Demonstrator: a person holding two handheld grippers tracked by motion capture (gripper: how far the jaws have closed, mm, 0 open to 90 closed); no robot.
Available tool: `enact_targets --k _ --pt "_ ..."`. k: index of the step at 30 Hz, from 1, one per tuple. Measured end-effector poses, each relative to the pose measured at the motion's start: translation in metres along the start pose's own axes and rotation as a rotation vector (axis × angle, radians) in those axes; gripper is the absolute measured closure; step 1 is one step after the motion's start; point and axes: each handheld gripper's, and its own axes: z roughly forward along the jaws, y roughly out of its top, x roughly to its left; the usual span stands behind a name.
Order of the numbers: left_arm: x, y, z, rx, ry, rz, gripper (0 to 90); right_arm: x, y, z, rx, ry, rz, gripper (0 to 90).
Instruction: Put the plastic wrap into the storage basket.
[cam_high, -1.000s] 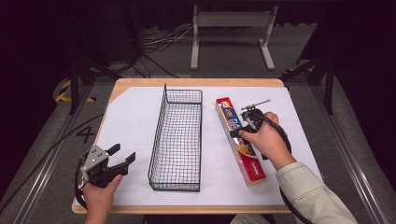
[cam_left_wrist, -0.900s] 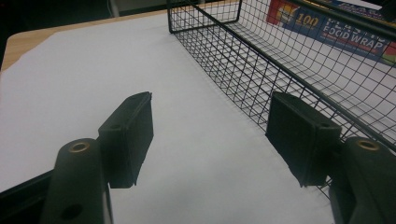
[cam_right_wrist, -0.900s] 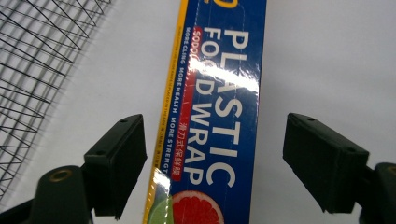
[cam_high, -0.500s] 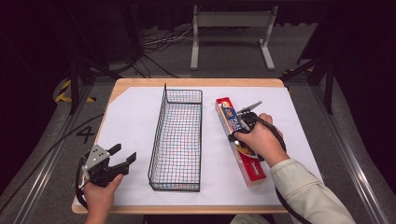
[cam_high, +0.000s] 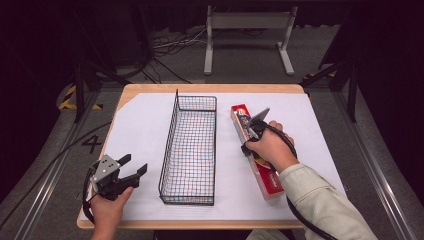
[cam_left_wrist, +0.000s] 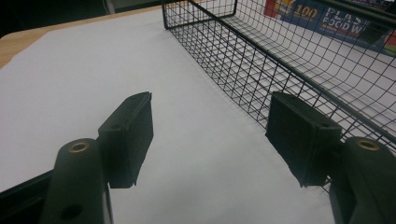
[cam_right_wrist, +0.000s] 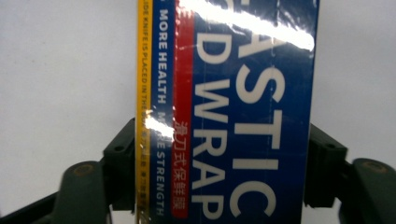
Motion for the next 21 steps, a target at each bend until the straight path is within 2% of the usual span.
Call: enact_targets --k 2,5,14,15,16,17,21 --pt "0.001 0.0 0.0 0.0 0.003 0.0 32.2 0.003 0.004 -0.001 0.025 -0.011 0.012 38.4" --pt "0.001 0.0 0.0 -0.002 0.002 -0.004 32.1 0.005 0.006 -0.002 0.043 -0.027 0.02 38.9" --pt "-0.001 0.0 0.0 -0.006 0.002 0.005 32.1 0.007 0.007 -0.002 0.051 -0.037 0.035 40.7" --pt "-0.001 0.0 0.0 -0.007 0.002 0.003 32.1 0.007 0.006 -0.002 0.045 -0.034 0.043 40.7" --pt "-0.001 0.0 0.001 -0.006 0.0 0.002 32.1 0.006 0.006 -0.004 0.04 -0.009 0.082 40.7" --pt "-0.001 0.0 0.001 -0.004 0.001 0.002 32.1 0.005 0.006 -0.005 0.037 0.002 0.095 40.8" --pt "-0.002 -0.001 0.004 0.0 -0.017 0.014 32.2 0.004 0.004 -0.012 0.023 0.002 0.125 40.8"
